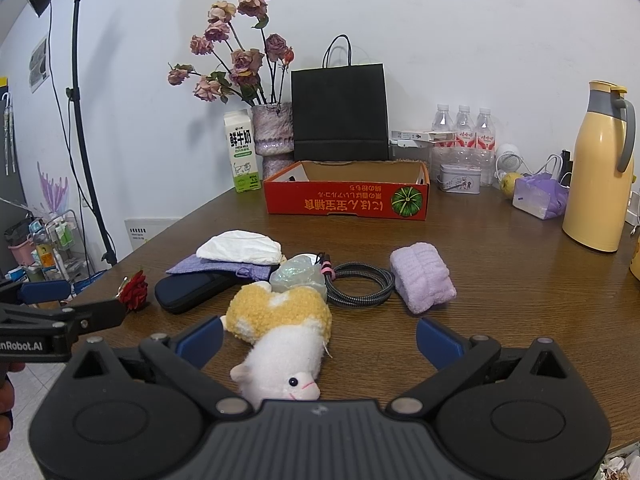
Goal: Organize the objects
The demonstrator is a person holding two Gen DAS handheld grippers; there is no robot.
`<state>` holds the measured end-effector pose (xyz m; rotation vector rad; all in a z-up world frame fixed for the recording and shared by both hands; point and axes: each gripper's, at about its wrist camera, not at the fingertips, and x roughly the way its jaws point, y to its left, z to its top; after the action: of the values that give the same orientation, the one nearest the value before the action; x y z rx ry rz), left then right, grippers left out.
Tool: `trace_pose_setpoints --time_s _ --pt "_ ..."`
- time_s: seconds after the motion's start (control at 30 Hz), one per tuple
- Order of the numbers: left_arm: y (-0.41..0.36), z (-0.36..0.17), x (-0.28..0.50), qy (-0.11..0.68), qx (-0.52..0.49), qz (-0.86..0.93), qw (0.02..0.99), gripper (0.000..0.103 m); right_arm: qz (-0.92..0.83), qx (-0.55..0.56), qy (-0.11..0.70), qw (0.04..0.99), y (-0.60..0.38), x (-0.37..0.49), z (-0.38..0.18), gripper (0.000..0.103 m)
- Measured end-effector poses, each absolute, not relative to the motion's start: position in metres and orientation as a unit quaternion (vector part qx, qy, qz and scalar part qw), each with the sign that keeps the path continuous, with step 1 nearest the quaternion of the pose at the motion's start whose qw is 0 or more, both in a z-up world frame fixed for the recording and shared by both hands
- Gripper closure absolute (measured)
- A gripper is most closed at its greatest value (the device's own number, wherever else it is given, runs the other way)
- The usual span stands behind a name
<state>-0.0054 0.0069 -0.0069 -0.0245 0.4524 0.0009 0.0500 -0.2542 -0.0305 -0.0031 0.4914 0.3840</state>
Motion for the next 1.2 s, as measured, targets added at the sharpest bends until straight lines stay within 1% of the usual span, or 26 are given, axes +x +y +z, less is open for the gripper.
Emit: trace_pose_setpoints --time_s 0.33,1.2 --pt "0.014 -0.012 -0.009 0.225 -0.014 0.006 0.974 0.000 0.189 -0.002 0.244 0.951 -0.254 0.049 -0.032 0.000" --pt "0.056 -0.036 -0.002 0.220 -0.048 0.047 0.973 0.000 0.212 -0.023 0.284 0.935 -0.231 0.065 -0.068 0.000"
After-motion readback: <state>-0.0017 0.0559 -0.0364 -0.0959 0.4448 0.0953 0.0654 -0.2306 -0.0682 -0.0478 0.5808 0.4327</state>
